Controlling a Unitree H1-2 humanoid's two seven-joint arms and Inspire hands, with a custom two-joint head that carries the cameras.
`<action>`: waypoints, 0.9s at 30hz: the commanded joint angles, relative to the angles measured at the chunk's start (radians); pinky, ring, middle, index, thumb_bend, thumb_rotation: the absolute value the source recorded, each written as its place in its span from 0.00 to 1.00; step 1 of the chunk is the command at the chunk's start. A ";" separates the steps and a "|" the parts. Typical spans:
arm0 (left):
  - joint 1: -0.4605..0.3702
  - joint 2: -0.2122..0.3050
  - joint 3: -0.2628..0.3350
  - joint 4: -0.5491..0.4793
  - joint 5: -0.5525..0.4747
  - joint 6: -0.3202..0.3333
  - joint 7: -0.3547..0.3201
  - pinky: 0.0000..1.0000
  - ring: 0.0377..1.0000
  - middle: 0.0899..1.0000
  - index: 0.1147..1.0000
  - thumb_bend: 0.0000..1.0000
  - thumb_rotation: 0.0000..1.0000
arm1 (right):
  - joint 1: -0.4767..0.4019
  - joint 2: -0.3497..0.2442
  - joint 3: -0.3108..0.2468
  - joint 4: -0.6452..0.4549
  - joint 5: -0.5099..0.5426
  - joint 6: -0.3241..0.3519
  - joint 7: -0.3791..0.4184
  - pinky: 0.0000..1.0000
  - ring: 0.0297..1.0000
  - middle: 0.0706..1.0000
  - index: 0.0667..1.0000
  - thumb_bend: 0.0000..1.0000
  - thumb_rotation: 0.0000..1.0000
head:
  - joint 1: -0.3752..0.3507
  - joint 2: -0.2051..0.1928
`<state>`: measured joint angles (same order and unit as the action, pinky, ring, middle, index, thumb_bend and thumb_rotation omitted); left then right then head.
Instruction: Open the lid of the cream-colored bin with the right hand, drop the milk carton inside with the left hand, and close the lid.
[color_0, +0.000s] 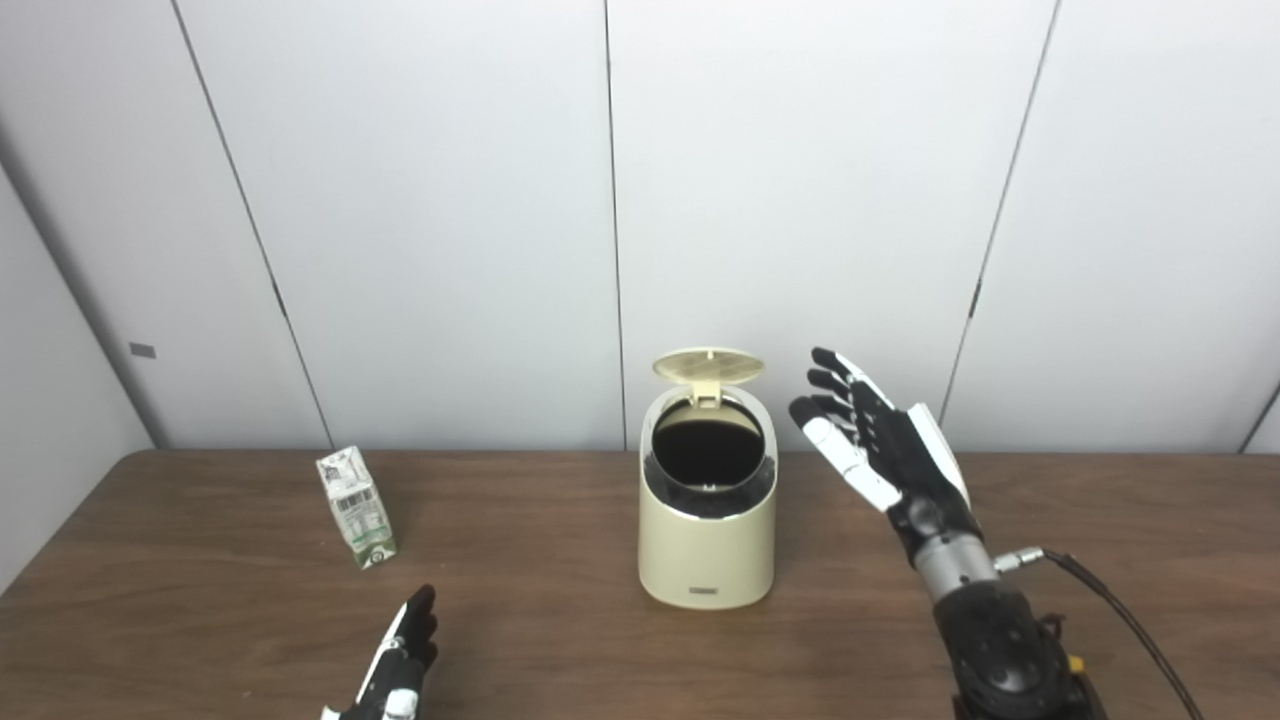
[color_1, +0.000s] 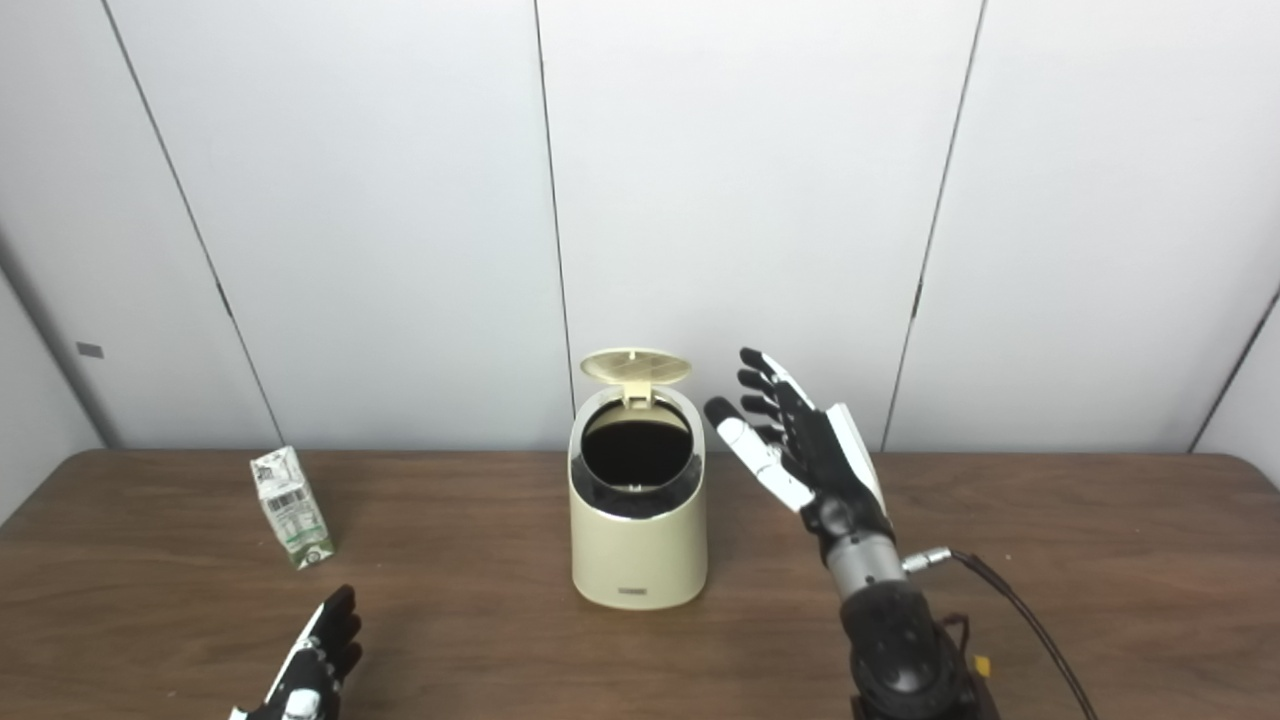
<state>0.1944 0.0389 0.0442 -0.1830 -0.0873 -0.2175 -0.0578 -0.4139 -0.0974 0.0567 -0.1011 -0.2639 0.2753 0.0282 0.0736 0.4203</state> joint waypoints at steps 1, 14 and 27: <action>0.042 -0.028 -0.017 0.032 -0.011 -0.014 0.001 1.00 1.00 1.00 1.00 0.39 0.89 | 0.008 -0.015 -0.022 -0.068 0.050 -0.028 0.018 0.80 0.86 0.89 0.92 0.50 0.82 | 0.000 0.000; 0.039 -0.017 -0.004 0.025 -0.026 -0.008 -0.002 1.00 1.00 1.00 1.00 0.40 0.86 | 0.303 -0.098 -0.104 -0.192 0.214 -0.109 0.078 0.92 0.96 0.95 0.95 0.52 0.91 | -0.033 0.025; 0.037 0.006 0.016 0.020 -0.019 0.007 0.001 1.00 1.00 1.00 1.00 0.44 0.80 | 0.496 -0.031 -0.135 -0.213 0.266 -0.202 0.035 0.96 0.96 0.96 0.95 0.57 0.92 | 0.014 0.040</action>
<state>0.1954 0.0419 0.0606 -0.1846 -0.1156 -0.2064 -0.0586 0.1043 -0.1253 -0.0639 -0.2901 -0.0072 0.1362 0.0790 0.0873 0.4587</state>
